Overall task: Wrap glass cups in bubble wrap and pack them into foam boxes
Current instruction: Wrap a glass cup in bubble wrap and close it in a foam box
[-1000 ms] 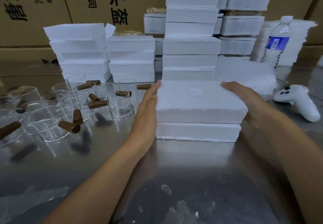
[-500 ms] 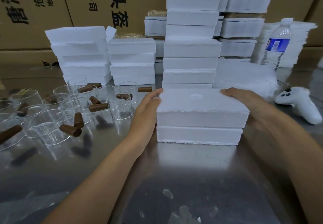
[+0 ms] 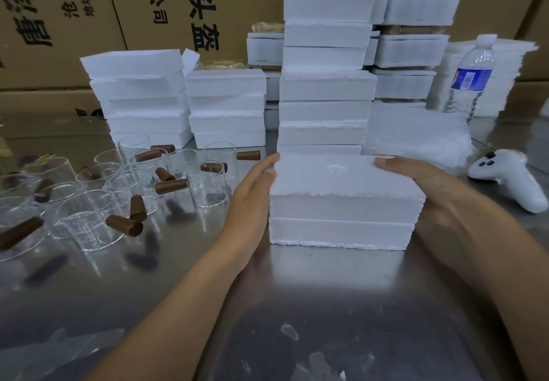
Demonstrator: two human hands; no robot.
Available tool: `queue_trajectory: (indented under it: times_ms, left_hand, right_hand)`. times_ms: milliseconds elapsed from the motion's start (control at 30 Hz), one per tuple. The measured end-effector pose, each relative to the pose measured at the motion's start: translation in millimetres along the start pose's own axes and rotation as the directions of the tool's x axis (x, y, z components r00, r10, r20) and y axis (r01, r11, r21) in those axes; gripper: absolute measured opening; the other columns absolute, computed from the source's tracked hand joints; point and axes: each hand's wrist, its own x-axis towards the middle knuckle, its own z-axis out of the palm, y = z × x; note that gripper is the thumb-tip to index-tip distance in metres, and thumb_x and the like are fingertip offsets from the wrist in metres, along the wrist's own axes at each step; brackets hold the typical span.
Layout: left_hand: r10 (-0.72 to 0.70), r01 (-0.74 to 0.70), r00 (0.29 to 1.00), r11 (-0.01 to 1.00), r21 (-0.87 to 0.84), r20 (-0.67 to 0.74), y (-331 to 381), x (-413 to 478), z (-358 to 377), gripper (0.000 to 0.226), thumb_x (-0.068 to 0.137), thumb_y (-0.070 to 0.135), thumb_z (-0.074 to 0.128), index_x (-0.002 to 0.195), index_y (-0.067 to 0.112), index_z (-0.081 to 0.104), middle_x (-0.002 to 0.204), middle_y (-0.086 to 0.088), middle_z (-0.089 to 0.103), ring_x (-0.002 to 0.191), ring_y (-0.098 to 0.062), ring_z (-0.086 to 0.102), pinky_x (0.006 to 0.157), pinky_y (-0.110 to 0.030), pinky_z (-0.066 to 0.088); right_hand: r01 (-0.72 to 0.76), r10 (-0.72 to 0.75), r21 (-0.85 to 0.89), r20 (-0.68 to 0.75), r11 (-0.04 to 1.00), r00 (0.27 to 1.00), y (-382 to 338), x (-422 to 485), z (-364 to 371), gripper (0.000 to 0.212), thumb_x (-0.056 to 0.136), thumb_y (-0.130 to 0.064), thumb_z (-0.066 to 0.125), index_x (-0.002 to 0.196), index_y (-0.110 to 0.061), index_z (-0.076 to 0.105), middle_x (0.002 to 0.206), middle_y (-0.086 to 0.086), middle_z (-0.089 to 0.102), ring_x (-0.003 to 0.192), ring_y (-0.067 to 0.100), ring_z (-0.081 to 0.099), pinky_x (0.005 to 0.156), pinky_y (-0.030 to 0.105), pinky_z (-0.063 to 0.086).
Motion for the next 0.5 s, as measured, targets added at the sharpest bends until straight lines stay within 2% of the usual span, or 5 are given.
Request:
queue_trajectory:
  times_ms: [167,233,333,433,500]
  left_hand:
    - [-0.099,0.099,0.995,0.991,-0.085,0.004,1,-3,-2,0.025,0.097,0.033,0.047,0.118,0.042,0.057,0.12,0.021,0.061,0.116,-0.003,0.054,0.108,-0.033,0.037]
    - [-0.183,0.187,0.982,0.968,-0.165,0.043,4,-2,-3,0.027,0.096,0.037,0.047,0.118,0.025,0.059,0.102,0.012,0.069,0.095,-0.003,0.063,0.094,-0.031,0.046]
    - [-0.242,0.278,0.958,0.916,-0.291,0.154,12,-4,-3,0.028,0.09,0.039,0.051,0.091,0.014,0.065,0.065,0.007,0.069,0.056,-0.002,0.063,0.062,-0.021,0.046]
    - [-0.276,0.319,0.94,0.918,-0.235,0.199,14,-6,-5,0.031,0.069,0.038,0.065,0.092,0.017,0.069,0.087,0.002,0.075,0.074,-0.006,0.07,0.076,-0.025,0.05]
    - [-0.303,0.32,0.94,0.942,-0.098,0.154,10,-4,-6,0.048,0.064,0.046,0.072,0.104,0.019,0.068,0.107,0.0,0.073,0.098,-0.012,0.068,0.098,-0.032,0.044]
  right_hand:
    - [0.023,-0.021,0.022,-0.056,0.999,0.998,-12,-2,3,0.013,0.081,-0.026,0.062,0.083,-0.023,0.074,0.079,-0.003,0.075,0.067,0.011,0.071,0.053,0.02,0.053]
    - [0.009,-0.009,-0.011,-0.038,1.0,0.999,-17,-5,1,0.015,0.071,-0.031,0.064,0.08,-0.026,0.076,0.081,-0.006,0.075,0.07,0.009,0.071,0.062,0.027,0.052]
    - [-0.024,0.008,-0.244,-0.064,0.97,0.998,-19,-7,-5,0.056,0.06,-0.039,0.067,0.115,-0.032,0.062,0.1,-0.008,0.069,0.081,0.006,0.066,0.073,0.026,0.046]
    - [-0.084,0.044,-0.493,-0.091,0.866,0.995,-20,-8,-5,0.096,0.052,-0.054,0.069,0.14,-0.034,0.036,0.127,-0.009,0.044,0.105,0.012,0.054,0.09,0.028,0.043]
    - [-0.118,0.05,-0.57,-0.133,0.813,0.99,-20,-11,-5,0.092,0.045,-0.063,0.066,0.128,-0.024,0.052,0.119,-0.008,0.054,0.103,0.014,0.058,0.092,0.029,0.045]
